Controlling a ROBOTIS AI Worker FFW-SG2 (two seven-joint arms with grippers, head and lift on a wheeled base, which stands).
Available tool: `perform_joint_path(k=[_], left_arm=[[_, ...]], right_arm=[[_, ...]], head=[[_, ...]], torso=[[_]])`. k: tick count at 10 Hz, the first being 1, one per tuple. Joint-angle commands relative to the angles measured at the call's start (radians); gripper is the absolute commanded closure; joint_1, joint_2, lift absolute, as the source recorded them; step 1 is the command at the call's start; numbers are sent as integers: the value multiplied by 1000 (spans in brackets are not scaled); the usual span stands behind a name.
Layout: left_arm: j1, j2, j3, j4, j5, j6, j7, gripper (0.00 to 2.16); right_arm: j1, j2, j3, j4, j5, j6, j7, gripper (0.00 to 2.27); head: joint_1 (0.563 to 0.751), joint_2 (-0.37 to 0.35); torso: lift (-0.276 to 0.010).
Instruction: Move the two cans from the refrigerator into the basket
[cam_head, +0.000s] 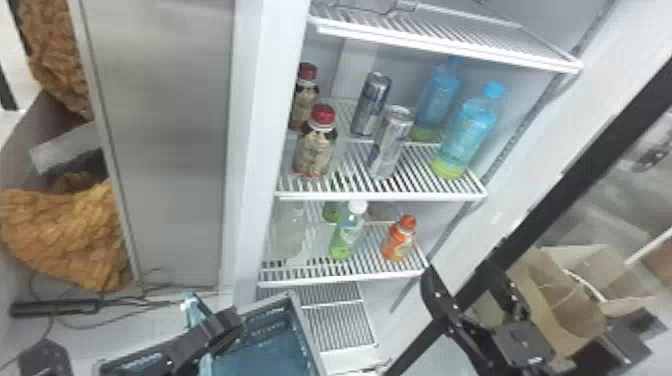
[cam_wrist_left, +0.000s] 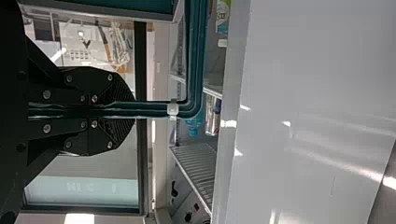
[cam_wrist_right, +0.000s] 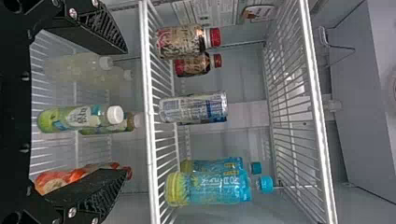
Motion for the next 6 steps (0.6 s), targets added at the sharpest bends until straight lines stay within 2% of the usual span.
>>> perform_joint_path(k=[1, 6], left_arm=[[2, 1, 0, 0, 2, 0, 0, 1191], [0, 1, -4, 0, 2, 0, 0, 1191]], right_arm=[[-62, 0, 9, 33, 2, 0, -1, 142], [-261, -20, 29, 114, 18, 47, -1, 140]], head=[[695, -350], [695, -350]], torso=[[-31], [-31]])
